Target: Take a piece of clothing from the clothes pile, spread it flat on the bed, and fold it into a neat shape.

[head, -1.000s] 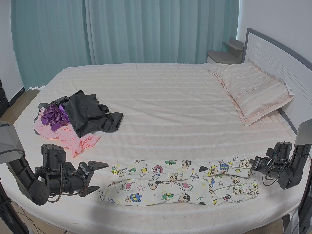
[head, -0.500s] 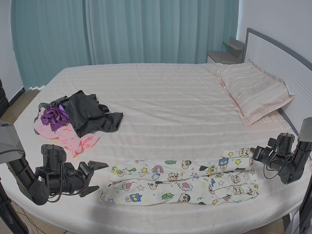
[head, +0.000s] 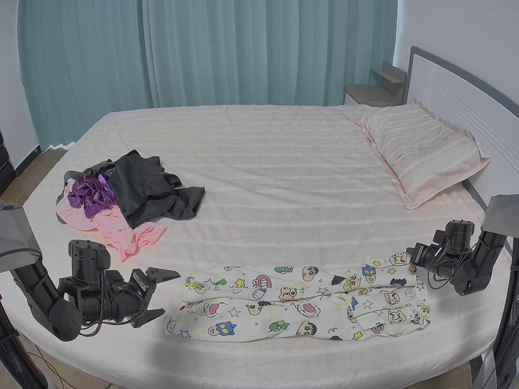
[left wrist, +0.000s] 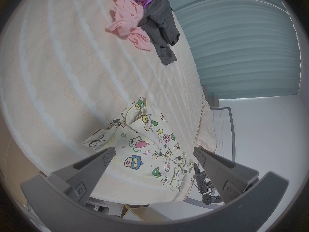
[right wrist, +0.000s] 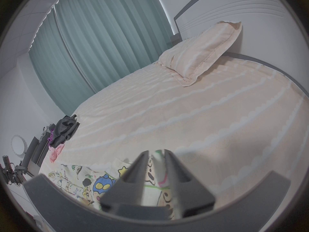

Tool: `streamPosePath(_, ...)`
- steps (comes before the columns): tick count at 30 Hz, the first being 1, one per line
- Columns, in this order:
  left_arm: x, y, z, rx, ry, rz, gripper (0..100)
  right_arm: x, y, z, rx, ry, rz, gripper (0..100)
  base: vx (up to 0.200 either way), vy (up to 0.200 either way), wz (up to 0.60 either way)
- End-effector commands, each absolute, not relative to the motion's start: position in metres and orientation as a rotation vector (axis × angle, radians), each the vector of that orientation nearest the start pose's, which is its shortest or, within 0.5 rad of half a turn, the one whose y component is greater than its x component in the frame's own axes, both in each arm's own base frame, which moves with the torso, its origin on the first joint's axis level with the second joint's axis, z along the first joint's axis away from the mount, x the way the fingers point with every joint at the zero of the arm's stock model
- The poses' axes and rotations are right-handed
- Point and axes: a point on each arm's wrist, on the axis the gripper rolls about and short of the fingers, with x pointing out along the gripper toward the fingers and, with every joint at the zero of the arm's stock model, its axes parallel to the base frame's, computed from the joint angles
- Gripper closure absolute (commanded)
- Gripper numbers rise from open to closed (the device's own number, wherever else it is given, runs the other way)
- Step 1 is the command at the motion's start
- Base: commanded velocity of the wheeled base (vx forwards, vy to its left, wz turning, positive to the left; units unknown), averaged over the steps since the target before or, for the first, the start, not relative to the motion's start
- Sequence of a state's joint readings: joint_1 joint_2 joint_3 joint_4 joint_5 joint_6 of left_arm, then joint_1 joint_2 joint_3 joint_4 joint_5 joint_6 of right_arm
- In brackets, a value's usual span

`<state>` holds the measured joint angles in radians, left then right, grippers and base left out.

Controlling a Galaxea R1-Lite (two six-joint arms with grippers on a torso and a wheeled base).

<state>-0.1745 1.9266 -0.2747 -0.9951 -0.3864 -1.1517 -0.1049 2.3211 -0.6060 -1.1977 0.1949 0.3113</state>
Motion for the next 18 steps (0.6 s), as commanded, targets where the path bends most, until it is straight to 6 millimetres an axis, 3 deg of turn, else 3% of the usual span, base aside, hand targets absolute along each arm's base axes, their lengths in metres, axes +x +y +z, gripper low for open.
streamPosePath(1, 0.24, -0.051, 0.039, -1.148, 0.903, -0.098, 0, 0.344, -0.034, -0.023, 0.383, 0.538, -0.005, 0, 0.0, 0.0, 0.0)
streamPosePath(8, 0.24, -0.051, 0.039, -1.148, 0.903, -0.098, 0, 0.347, -0.04, -0.001, 0.368, 0.461, -0.062, 0, 0.0, 0.0, 0.0)
streamPosePath(11, 0.24, -0.051, 0.039, -1.148, 0.903, -0.098, 0, 0.333, -0.021, 0.012, 0.365, 0.469, -0.015, 0, 0.0, 0.0, 0.0)
streamPosePath(18, 0.24, -0.051, 0.039, -1.145, 0.904, -0.1, 0, 0.325, 0.02, -0.002, 0.465, 0.529, -0.02, 0, 0.0, 0.0, 0.0)
